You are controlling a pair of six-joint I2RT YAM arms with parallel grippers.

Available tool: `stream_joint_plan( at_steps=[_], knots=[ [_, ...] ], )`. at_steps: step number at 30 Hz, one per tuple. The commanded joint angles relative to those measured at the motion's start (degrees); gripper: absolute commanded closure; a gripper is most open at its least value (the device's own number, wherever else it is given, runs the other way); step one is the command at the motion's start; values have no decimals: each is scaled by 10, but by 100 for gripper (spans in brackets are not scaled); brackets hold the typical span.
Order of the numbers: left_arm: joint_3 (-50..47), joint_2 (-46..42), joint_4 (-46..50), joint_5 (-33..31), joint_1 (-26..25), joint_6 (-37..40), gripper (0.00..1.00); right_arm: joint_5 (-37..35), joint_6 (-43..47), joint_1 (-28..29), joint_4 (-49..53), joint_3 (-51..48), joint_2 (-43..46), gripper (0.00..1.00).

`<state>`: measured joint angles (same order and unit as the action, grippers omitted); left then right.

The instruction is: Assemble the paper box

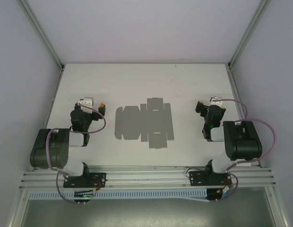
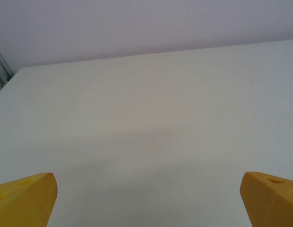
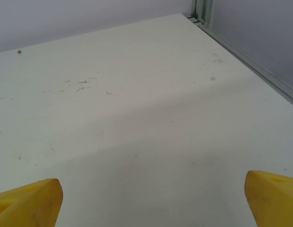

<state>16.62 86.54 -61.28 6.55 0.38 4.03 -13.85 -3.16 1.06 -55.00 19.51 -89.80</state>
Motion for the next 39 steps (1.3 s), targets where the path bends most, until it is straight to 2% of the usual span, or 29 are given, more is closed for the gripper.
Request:
stream_joint_plan(
  at_steps=[1,29,32,36,39],
  knots=[
    [11,6,0,-5,2,-8,1,-2,-3,-4,0,10,4,1],
    [17,5,13,13,12,-14,1,7,-6,-6,2,9,5,1],
    [33,-16,57,-15,12,-26,1,7,-4,-7,12,14,13,1],
    [76,-94,194,-1,11,-22,1,-7,-1,-2,146,55,83,1],
    [86,-156,274,-24,12,-91,1,-34,-8,9,229,85,130,1]
  ],
)
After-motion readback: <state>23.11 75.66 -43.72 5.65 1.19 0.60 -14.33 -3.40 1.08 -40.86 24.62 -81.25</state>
